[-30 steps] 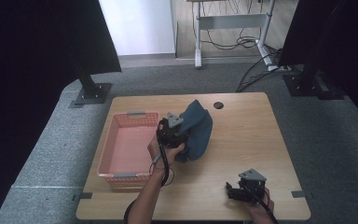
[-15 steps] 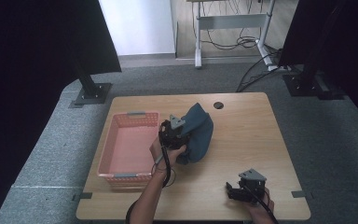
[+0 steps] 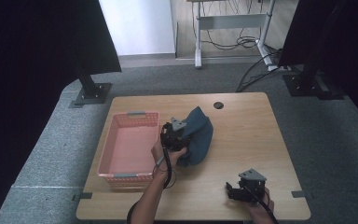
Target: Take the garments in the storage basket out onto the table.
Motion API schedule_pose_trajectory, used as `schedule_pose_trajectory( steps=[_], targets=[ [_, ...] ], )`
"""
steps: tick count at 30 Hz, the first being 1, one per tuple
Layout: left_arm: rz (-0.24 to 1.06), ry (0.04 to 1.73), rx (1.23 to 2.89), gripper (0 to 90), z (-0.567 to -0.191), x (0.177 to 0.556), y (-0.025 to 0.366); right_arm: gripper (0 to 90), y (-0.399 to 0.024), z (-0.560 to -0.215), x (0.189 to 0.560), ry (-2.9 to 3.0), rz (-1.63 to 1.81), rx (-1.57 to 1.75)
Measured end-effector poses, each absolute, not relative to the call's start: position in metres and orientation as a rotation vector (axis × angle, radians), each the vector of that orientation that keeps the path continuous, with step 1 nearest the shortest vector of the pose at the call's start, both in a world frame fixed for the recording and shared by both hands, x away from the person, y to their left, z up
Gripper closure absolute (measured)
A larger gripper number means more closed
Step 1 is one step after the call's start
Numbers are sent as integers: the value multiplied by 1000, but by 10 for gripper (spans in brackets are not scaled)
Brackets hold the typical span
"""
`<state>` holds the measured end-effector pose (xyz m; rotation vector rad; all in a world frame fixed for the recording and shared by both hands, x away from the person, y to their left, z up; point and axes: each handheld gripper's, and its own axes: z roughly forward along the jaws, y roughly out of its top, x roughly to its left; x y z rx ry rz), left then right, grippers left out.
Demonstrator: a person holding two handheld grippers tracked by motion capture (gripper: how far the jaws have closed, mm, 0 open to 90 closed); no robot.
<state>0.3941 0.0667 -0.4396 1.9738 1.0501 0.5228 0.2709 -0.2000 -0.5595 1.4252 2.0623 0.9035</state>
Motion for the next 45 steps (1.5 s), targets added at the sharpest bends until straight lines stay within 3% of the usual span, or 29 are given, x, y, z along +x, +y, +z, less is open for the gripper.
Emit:
schedule_pose_trajectory(
  steps=[45],
  targets=[
    [487, 1062, 2054, 697, -475, 393, 58, 88, -200, -560, 271, 2064, 903, 1424]
  ],
)
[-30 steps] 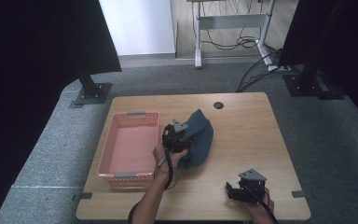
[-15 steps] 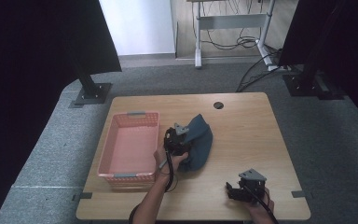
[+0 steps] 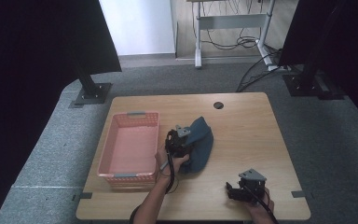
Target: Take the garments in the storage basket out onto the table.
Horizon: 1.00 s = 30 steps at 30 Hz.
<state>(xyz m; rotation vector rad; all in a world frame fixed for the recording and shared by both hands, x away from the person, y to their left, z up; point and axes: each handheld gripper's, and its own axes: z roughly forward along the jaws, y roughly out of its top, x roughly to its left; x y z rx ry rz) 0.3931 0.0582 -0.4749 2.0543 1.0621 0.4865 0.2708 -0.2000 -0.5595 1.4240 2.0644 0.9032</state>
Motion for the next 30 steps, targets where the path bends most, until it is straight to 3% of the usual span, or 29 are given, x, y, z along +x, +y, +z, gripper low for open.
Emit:
schedule_pose_trajectory(
  steps=[19, 30],
  targets=[
    [447, 1057, 2070, 642, -483, 392, 58, 88, -200, -560, 271, 2062, 901, 1423],
    [418, 1059, 2035, 372, -481, 392, 62, 86, -199, -559, 270, 2062, 900, 1420]
  ],
)
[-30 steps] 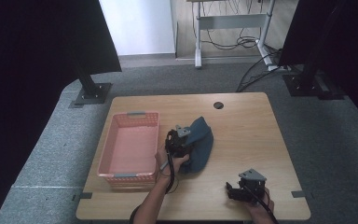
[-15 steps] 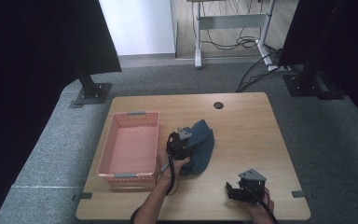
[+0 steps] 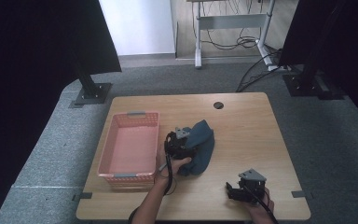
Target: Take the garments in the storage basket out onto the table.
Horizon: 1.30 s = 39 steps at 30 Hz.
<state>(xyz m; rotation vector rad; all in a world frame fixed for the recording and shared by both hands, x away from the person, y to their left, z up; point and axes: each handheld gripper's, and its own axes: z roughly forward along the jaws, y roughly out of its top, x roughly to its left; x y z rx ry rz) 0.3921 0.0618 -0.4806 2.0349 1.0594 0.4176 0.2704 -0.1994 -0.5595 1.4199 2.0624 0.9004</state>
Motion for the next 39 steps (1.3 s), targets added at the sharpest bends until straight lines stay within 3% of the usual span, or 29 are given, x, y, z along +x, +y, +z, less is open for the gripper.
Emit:
schedule_pose_trajectory(
  steps=[4, 11, 39],
  targets=[
    [406, 1055, 2049, 300, -482, 392, 62, 86, -199, -559, 270, 2061, 900, 1421],
    [443, 1034, 2063, 249, -480, 387, 62, 86, -199, -560, 270, 2060, 898, 1419],
    [530, 976, 1986, 211, -446, 365, 87, 85, -199, -560, 270, 2057, 896, 1419]
  ],
)
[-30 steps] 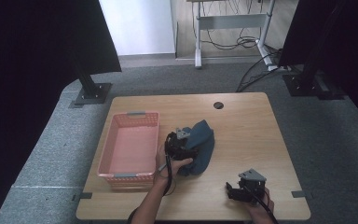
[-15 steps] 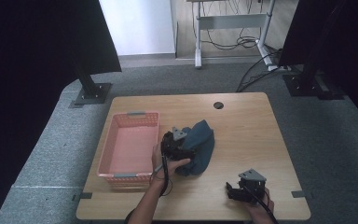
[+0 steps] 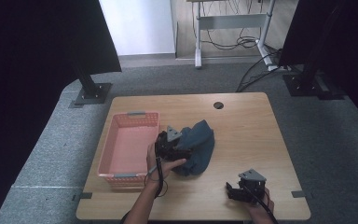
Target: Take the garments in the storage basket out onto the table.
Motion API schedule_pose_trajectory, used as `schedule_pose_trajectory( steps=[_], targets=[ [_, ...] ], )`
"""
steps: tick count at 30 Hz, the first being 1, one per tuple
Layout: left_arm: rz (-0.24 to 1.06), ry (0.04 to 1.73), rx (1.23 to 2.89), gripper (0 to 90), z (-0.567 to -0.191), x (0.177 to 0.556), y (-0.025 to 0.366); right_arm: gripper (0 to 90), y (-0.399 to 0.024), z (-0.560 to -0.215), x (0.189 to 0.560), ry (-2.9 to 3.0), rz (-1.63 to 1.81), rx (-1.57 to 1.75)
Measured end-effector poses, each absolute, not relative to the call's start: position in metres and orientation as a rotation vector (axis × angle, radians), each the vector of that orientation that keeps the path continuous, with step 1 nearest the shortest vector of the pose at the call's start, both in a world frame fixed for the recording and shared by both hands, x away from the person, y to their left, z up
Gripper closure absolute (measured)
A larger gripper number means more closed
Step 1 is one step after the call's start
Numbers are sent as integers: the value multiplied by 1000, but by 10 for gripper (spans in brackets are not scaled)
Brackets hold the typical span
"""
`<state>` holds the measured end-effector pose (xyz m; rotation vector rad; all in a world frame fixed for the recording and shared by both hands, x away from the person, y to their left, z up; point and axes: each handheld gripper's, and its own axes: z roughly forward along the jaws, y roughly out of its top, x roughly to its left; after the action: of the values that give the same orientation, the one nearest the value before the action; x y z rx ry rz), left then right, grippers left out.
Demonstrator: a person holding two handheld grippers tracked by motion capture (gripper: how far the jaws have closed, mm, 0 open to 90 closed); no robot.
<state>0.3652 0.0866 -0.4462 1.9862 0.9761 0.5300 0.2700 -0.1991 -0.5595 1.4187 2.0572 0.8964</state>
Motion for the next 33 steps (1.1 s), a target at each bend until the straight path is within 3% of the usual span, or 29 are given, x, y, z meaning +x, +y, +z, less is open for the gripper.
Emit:
schedule_pose_trajectory(
  steps=[16, 33],
  targets=[
    [552, 976, 1958, 210, -434, 354, 99, 85, -199, -560, 271, 2061, 900, 1425],
    [538, 997, 1920, 211, -437, 337, 147, 84, -199, -560, 271, 2064, 902, 1423]
  ],
)
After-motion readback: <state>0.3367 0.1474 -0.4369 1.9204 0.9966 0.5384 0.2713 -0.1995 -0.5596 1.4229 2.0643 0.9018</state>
